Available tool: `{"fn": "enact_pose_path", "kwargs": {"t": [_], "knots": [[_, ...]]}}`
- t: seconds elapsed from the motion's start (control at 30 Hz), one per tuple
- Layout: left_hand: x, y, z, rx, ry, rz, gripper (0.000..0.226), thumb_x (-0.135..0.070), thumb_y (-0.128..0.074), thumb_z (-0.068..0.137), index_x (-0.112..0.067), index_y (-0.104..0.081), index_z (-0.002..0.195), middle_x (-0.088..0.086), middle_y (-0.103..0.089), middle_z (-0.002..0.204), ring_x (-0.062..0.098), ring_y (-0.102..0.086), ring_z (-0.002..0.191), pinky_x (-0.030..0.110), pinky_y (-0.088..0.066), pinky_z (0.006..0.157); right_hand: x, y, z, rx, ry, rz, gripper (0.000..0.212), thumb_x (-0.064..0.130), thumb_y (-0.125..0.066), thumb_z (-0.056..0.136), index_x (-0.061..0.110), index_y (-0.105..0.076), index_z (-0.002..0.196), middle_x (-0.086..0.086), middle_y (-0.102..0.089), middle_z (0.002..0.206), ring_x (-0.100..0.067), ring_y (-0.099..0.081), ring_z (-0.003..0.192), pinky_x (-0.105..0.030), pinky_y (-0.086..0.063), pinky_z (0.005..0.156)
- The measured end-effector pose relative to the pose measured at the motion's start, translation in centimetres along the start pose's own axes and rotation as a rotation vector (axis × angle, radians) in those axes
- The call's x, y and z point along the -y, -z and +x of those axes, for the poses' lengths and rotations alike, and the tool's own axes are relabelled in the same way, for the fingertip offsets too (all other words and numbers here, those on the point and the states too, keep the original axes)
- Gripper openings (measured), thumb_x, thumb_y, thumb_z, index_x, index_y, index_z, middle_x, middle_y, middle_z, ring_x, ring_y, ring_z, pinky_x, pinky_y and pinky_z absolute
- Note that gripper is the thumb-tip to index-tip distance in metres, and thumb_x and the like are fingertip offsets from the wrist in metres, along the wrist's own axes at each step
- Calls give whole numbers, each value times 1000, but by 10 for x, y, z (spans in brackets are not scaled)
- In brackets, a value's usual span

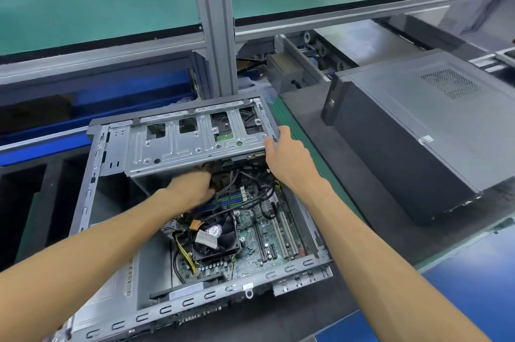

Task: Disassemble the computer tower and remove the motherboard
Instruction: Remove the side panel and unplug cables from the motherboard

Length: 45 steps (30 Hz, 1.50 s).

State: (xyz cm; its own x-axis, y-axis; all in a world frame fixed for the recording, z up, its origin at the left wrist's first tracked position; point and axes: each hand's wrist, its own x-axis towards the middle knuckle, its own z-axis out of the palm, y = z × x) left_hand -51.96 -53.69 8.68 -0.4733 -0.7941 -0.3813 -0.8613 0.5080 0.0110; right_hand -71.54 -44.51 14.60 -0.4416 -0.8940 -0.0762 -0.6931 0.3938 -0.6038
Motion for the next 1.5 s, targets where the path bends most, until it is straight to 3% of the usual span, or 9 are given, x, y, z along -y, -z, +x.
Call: {"fn": "enact_pose_path", "kwargs": {"t": [0.17,0.4,0.53,0.87,1.0,1.17,1.33,1.4,1.5], "knots": [[20,4,-2,38,24,63,28,-31,-42,102,-9,-55,115,0,-52,84,21,-55,76,29,-44,65,0,0,1,-2,8,8,44,36,-35,108,8,-36,142,-20,-65,109,-34,-52,83,-40,-42,71],[12,-3,7,81,17,-1,29,-30,-33,104,-7,-49,114,5,-59,92,25,-58,82,34,-52,76,1,1,-1,2,15,5,42,35,-34,108,7,-37,140,-19,-66,106,-35,-56,84,-42,-47,75],[17,-5,9,64,-22,33,42,-37,-38,104,-7,-45,132,7,-63,102,25,-61,88,37,-54,81,1,1,-1,3,17,-8,44,35,-34,109,7,-35,142,-19,-67,106,-36,-61,88,-42,-51,75],[12,3,0,-136,-76,3,22,-32,-42,102,-15,-56,103,2,-61,85,19,-56,71,31,-46,63,-2,-2,2,-6,9,-12,45,37,-34,108,7,-36,142,-20,-67,103,-36,-60,85,-41,-49,72],[7,4,-18,0,-138,158,35,-44,-44,100,-14,-53,115,8,-65,104,27,-62,89,34,-48,69,-2,-3,2,-4,2,-13,46,37,-34,108,7,-35,144,-22,-65,108,-37,-58,87,-40,-45,72],[17,16,-44,-67,-131,267,41,-26,-36,99,-29,-44,139,9,-67,117,31,-65,100,36,-42,69,-4,-2,3,8,-7,34,47,39,-35,108,9,-35,144,-16,-64,103,-37,-61,90,-41,-48,74],[22,40,-76,12,-7,403,37,-26,-38,98,-27,-48,133,3,-64,119,27,-64,103,36,-46,73,-4,-2,3,8,3,41,46,38,-35,108,9,-35,144,-13,-61,98,-35,-59,87,-39,-43,71],[22,55,-90,110,42,444,48,-26,-39,99,-29,-34,146,1,-63,121,24,-63,105,35,-49,78,-5,-3,4,6,6,43,47,38,-35,108,8,-35,145,-16,-63,102,-35,-59,87,-39,-44,72],[10,77,-112,203,-55,327,82,-8,-37,92,-51,0,151,-5,-59,98,11,-55,71,24,-41,56,-5,-4,5,11,3,52,48,39,-34,108,9,-34,146,-16,-63,103,-35,-59,88,-40,-44,73]]}}
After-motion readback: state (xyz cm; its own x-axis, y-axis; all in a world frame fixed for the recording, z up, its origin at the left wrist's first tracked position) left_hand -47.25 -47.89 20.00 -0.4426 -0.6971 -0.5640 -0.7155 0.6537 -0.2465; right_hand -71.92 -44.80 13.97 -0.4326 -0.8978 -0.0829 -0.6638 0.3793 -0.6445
